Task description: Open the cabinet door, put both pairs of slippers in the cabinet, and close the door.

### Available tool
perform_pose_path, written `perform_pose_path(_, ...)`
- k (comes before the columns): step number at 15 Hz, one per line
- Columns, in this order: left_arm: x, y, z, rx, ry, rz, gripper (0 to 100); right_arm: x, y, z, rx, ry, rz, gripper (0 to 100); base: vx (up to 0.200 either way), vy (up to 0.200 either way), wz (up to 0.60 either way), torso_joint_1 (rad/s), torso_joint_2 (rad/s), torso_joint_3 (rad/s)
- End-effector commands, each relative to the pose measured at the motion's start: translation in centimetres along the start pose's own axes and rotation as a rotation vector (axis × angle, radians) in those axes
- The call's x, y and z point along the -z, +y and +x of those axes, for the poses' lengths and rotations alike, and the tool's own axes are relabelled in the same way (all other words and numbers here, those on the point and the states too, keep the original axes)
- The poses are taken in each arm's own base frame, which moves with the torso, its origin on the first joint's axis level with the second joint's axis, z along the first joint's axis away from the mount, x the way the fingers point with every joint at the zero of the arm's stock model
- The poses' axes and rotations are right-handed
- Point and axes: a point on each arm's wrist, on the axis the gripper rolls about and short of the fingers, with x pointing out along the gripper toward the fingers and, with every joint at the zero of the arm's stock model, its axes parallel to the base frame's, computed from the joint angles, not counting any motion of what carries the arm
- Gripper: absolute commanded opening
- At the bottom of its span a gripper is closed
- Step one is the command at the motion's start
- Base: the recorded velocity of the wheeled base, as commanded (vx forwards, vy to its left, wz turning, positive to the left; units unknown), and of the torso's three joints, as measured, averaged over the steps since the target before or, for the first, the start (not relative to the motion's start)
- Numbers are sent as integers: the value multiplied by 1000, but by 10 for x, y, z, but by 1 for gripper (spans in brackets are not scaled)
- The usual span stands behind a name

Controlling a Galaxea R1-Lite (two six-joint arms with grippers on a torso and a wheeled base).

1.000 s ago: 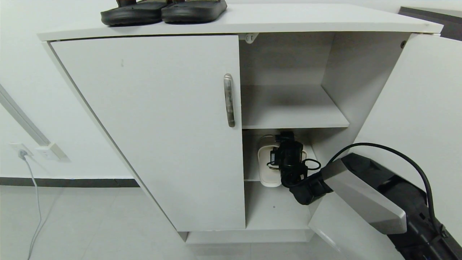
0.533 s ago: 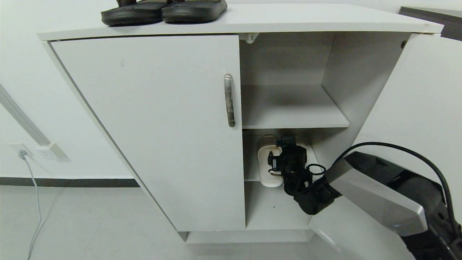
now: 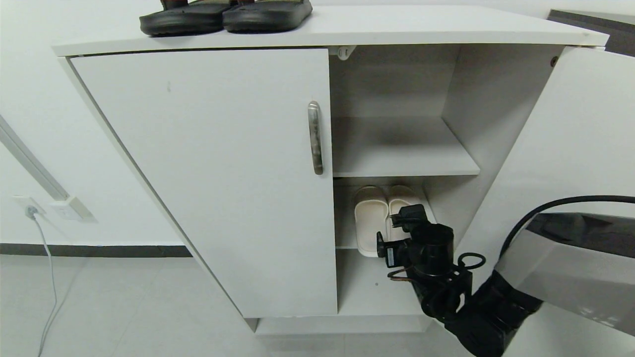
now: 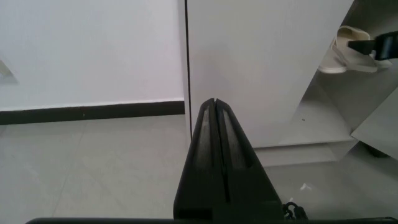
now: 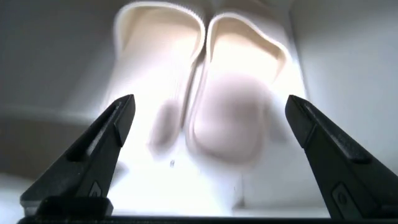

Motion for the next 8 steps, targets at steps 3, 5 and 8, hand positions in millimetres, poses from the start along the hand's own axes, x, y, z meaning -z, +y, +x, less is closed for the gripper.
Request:
perform_pose_path(3, 0, 0, 0, 0, 2, -2, 0, -21, -8, -28, -27, -35, 19, 100, 0, 0, 0, 0, 0, 0)
perform_pose_path(5, 0, 0, 0, 0, 2, -2, 0, -19, -4, -30, -41, -30, 15, 100, 0, 0, 0, 0, 0, 0)
perform_pose_path(8, 0, 0, 0, 0, 2, -2, 0, -19, 1, -34, -60, -32, 17, 100, 0, 0, 0, 0, 0, 0)
